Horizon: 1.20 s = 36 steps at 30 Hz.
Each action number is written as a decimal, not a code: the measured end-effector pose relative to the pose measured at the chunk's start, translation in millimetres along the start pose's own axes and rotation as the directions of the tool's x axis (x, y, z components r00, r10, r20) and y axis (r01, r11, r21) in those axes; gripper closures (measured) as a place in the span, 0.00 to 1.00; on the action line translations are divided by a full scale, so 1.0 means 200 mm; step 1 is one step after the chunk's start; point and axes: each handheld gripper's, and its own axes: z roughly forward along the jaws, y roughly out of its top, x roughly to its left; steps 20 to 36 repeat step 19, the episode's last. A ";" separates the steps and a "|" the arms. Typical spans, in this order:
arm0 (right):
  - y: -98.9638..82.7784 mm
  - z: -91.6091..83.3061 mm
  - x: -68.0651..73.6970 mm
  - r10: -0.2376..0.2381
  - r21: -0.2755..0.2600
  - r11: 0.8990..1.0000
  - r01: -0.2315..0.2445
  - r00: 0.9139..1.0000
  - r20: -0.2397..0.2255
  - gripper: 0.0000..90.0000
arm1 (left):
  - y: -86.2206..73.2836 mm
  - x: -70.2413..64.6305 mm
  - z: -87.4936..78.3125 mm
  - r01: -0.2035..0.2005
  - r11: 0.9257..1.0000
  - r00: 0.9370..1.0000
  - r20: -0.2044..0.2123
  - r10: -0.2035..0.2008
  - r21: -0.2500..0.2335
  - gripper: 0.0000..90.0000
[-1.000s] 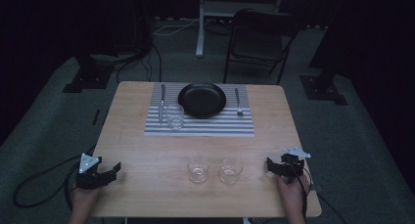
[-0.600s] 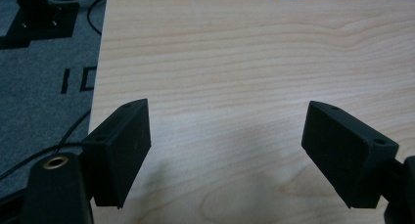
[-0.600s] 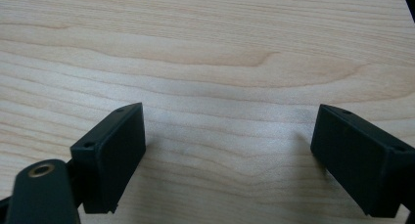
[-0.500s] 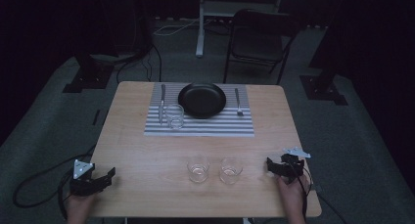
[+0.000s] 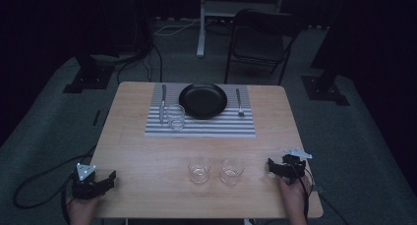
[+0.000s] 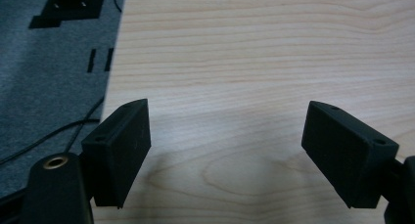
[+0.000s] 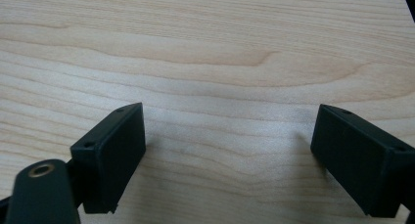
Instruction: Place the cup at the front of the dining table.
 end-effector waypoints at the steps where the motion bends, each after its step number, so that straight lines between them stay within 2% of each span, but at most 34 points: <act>1: 0.00 0.00 0.00 0.000 0.000 1.000 0.000 1.000 0.000 0.14 | 0.00 0.01 0.00 0.007 1.000 1.000 -0.006 -0.007 -0.001 0.21; 5: 0.00 0.00 0.00 0.000 0.000 1.000 0.000 1.000 0.000 0.14 | 0.01 0.03 -0.01 0.064 0.998 0.998 0.012 -0.063 -0.022 0.21; 7: 0.00 0.00 0.00 0.000 0.000 1.000 0.000 1.000 0.000 0.14 | 0.01 0.02 -0.01 0.058 0.998 0.998 0.003 -0.058 -0.023 0.21; 16: 0.00 0.00 0.00 0.000 0.000 1.000 0.000 1.000 0.000 0.14 | 0.01 0.00 0.00 0.036 0.999 0.999 0.022 -0.036 -0.002 0.21; 36: 0.00 0.00 0.00 0.000 0.000 1.000 0.000 1.000 0.000 0.14 | 0.01 0.00 0.00 0.039 0.999 0.999 0.024 -0.039 -0.005 0.21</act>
